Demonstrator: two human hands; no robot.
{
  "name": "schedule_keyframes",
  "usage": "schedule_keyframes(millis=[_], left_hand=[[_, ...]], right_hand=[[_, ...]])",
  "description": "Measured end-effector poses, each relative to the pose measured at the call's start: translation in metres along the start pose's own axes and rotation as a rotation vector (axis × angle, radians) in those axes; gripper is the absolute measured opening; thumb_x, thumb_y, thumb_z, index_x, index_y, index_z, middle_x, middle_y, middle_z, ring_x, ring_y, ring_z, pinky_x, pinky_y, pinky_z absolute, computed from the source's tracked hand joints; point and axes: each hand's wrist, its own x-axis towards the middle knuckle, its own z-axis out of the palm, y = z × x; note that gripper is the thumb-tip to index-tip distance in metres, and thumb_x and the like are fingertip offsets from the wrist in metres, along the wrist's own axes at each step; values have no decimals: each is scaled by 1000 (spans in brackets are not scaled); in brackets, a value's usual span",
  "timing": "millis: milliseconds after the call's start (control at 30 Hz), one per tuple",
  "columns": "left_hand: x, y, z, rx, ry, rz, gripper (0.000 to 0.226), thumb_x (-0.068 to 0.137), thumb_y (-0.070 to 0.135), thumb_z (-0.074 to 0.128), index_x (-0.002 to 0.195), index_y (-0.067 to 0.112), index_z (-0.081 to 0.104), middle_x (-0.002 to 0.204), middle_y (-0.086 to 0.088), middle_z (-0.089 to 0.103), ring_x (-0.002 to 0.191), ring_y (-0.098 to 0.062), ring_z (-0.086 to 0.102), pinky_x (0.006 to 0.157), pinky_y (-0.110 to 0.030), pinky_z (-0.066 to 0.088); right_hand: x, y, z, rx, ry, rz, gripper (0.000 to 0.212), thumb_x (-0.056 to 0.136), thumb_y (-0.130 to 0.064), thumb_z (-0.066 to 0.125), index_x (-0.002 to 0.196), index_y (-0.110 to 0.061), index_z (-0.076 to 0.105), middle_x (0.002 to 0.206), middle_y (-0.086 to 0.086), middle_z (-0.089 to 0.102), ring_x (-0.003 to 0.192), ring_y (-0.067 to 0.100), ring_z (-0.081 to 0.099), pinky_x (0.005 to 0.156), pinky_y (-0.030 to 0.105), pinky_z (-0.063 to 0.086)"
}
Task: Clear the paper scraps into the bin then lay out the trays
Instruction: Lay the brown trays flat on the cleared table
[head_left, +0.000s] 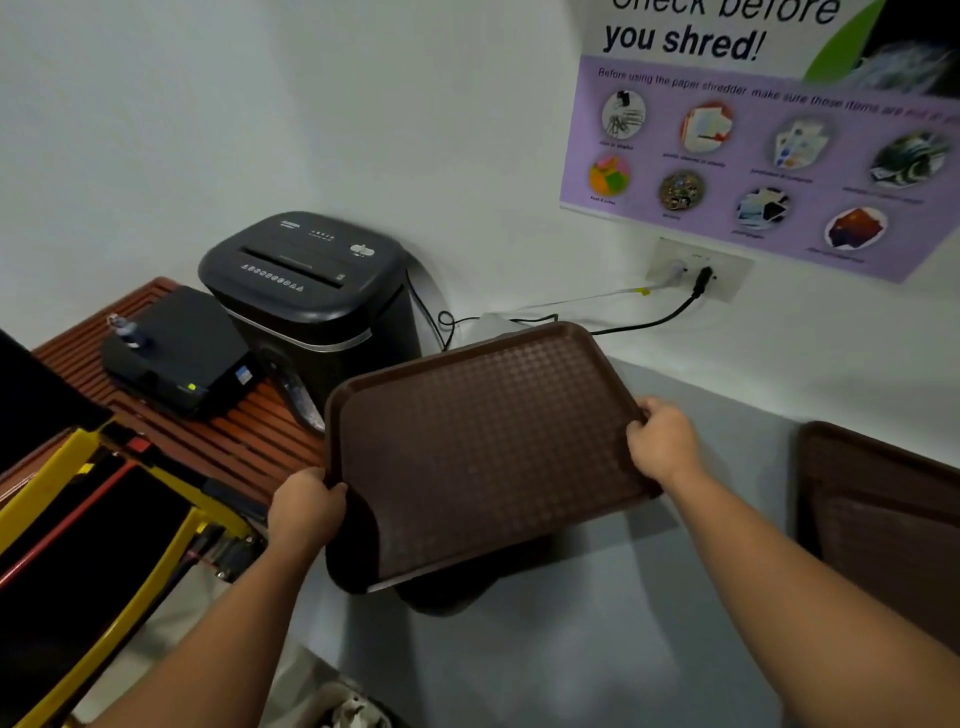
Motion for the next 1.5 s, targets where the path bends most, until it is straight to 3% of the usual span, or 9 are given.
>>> schedule_keyframes(millis=[167, 267, 433, 633, 800, 1000, 1200, 1367, 1500], left_hand=[[-27, 4, 18, 27, -23, -36, 22, 89, 31, 68, 94, 10, 71, 86, -7, 70, 79, -26, 63, 67, -33, 50], [-42, 8, 26, -9, 7, -39, 21, 89, 28, 70, 102, 12, 74, 93, -8, 73, 81, -25, 64, 65, -29, 43], [-58, 15, 28, -28, 61, -71, 27, 89, 24, 71, 111, 9, 71, 101, -11, 73, 94, -30, 66, 73, -33, 48], [-59, 25, 27, -9, 39, -114, 25, 89, 22, 70, 109, 5, 69, 100, -14, 71, 95, -32, 65, 69, -30, 43], [-55, 22, 32, 17, 15, -141, 29, 90, 24, 69, 112, 6, 66, 103, -16, 70, 98, -36, 65, 78, -39, 53], [-40, 10, 33, 63, -21, -151, 31, 92, 30, 66, 111, 6, 63, 104, -14, 69, 98, -33, 65, 68, -32, 44], [-23, 3, 29, 154, -75, -137, 23, 94, 31, 62, 88, 10, 58, 74, -2, 54, 73, -24, 55, 62, -32, 43], [-7, 8, 20, 179, -56, -80, 18, 97, 27, 58, 94, 11, 50, 91, -9, 60, 80, -28, 56, 65, -35, 45], [15, 13, 12, 245, -107, -1, 22, 96, 28, 59, 104, 8, 58, 99, -12, 62, 87, -29, 59, 67, -34, 45]], right_hand=[[33, -1, 0, -89, -113, -67, 30, 86, -2, 51, 108, -10, 70, 107, 17, 69, 101, 36, 62, 86, 32, 48], [49, -1, 9, -131, -134, -87, 27, 86, -5, 52, 106, -11, 69, 108, 18, 69, 101, 37, 62, 87, 33, 49], [63, 6, 27, -200, -216, -90, 30, 90, -7, 51, 116, -9, 66, 116, 19, 66, 108, 39, 60, 92, 38, 50], [69, 8, 37, -166, -220, -76, 24, 89, -2, 52, 105, -4, 69, 102, 22, 69, 94, 39, 63, 78, 34, 49], [72, 8, 43, -181, -259, -66, 32, 92, -3, 51, 119, -10, 65, 111, 23, 67, 103, 41, 61, 88, 39, 50], [67, 13, 49, -239, -323, -50, 31, 94, -12, 50, 122, -16, 63, 117, 18, 66, 108, 37, 60, 91, 37, 50], [57, 16, 48, -241, -346, 35, 31, 92, -10, 50, 123, -8, 56, 122, 19, 61, 113, 38, 57, 93, 36, 47], [20, 39, 42, -230, -365, 95, 36, 89, -9, 50, 125, -3, 50, 124, 24, 59, 113, 40, 57, 94, 38, 48], [-17, 61, 33, -191, -370, 130, 36, 85, -10, 53, 119, -1, 58, 116, 24, 64, 106, 38, 62, 87, 36, 51]])
